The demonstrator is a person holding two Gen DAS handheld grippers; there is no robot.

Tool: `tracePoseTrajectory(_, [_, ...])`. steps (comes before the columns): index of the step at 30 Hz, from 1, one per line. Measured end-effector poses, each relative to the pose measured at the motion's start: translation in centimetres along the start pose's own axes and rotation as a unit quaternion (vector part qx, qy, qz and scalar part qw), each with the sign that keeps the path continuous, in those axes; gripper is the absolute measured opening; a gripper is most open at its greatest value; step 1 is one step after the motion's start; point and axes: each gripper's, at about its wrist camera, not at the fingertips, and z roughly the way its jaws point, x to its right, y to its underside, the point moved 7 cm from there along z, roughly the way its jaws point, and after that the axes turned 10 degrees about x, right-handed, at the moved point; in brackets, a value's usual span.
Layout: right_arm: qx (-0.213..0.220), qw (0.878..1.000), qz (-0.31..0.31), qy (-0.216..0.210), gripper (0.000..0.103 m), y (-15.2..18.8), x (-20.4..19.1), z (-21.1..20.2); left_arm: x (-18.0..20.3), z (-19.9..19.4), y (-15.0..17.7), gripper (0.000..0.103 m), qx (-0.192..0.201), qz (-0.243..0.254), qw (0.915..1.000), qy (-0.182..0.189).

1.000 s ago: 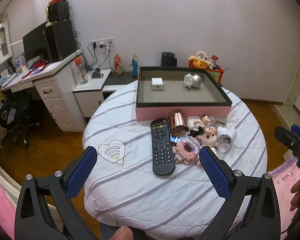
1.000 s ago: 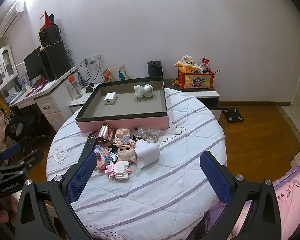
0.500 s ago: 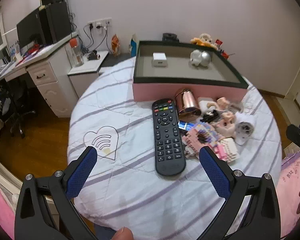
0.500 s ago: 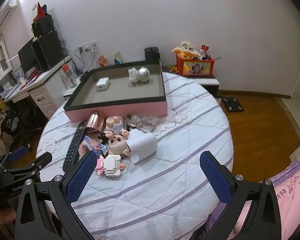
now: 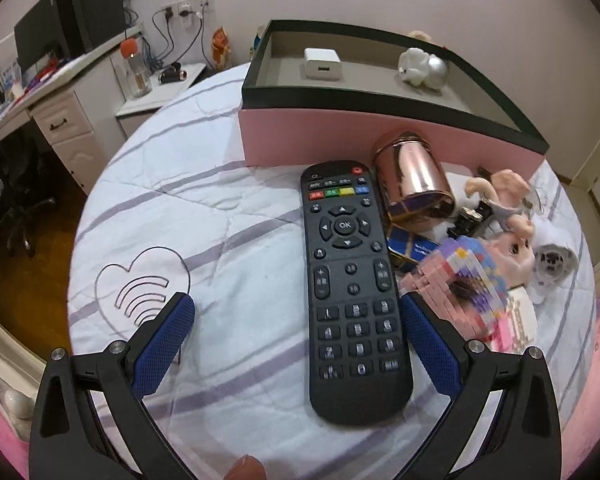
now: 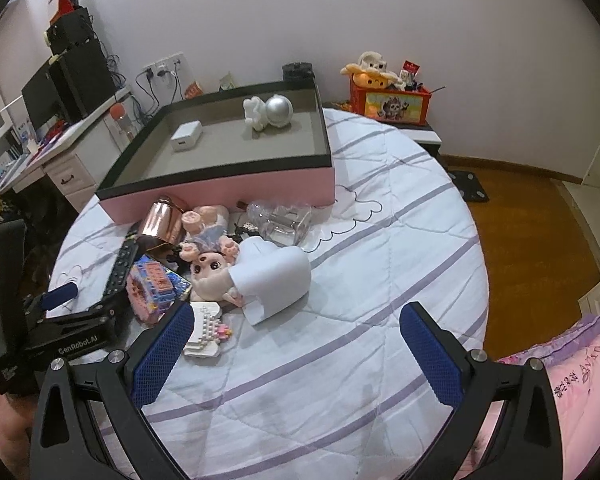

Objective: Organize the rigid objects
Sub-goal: 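Grasp the black remote with the left tool while the right tool grasps the white lamp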

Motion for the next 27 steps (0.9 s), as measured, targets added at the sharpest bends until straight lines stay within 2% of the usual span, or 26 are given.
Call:
tracePoseTrajectory(3, [-0.007, 1.0, 0.001, 0.001, 0.103, 0.1, 0.0, 0.8, -0.2, 1.2, 0.2, 0.103, -0.009, 0.007, 0.9999, -0.012])
tracePoseTrajectory(5, [-0.009, 1.0, 0.0, 0.002, 0.103, 0.1, 0.0, 1.2, 0.1, 1.4, 0.1, 0.103, -0.001, 0.015, 0.9997, -0.019])
tracePoseTrajectory(19, [-0.018, 1.0, -0.013, -0.003, 0.102, 0.2, -0.5, 4.7, 0.2, 1.8, -0.7, 0.1, 0.012, 0.019, 0.9997, -0.008])
tracePoseTrajectory(23, [-0.028, 0.999, -0.015, -0.006, 0.092, 0.5, -0.2, 6.3, 0.4, 2.0, -1.0, 0.096, 0.017, 0.026, 0.9995, -0.007])
tracePoseTrajectory(25, [-0.032, 0.999, -0.014, -0.009, 0.079, 0.6, 0.1, 7.0, 0.6, 2.1, -1.1, 0.095, 0.02, 0.028, 0.9994, -0.008])
tracePoseTrajectory(27, [-0.035, 0.999, -0.012, -0.016, 0.078, 0.7, 0.1, 7.5, 0.8, 2.1, -1.2, 0.094, 0.023, 0.031, 0.9992, -0.006])
